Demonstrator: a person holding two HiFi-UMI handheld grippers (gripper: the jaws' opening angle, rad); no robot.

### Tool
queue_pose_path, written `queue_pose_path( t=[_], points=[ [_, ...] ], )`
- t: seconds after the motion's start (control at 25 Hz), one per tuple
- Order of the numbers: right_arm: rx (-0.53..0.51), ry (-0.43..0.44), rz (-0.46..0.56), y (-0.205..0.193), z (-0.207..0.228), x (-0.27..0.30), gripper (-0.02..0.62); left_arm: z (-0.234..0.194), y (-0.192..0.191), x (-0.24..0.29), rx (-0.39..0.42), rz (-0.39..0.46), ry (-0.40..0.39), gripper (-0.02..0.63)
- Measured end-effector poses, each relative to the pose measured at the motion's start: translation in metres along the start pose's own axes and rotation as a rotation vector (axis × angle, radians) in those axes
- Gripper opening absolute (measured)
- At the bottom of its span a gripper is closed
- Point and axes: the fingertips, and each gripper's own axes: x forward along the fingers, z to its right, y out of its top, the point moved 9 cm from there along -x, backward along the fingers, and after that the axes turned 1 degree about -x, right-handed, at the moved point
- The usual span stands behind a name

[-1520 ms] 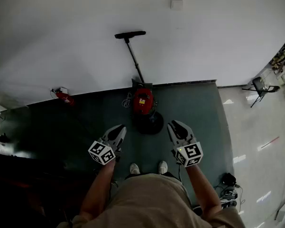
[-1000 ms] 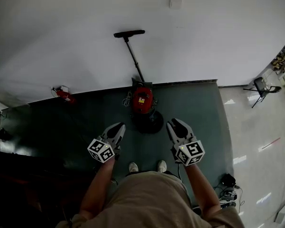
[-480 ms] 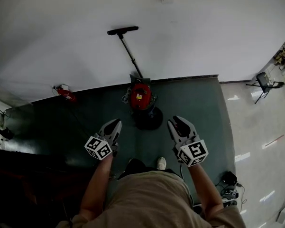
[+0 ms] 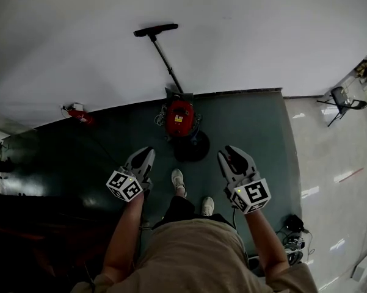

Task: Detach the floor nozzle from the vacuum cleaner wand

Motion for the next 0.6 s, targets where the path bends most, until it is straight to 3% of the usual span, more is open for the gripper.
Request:
queue_pose_path(
  t=[0.6],
  points=[
    [-0.036,-0.113,0.004,0.036,0.001,0.174,0.089,-0.164,0.068,0.067,-0.027,-0.030,-0.097,0.008]
  ],
)
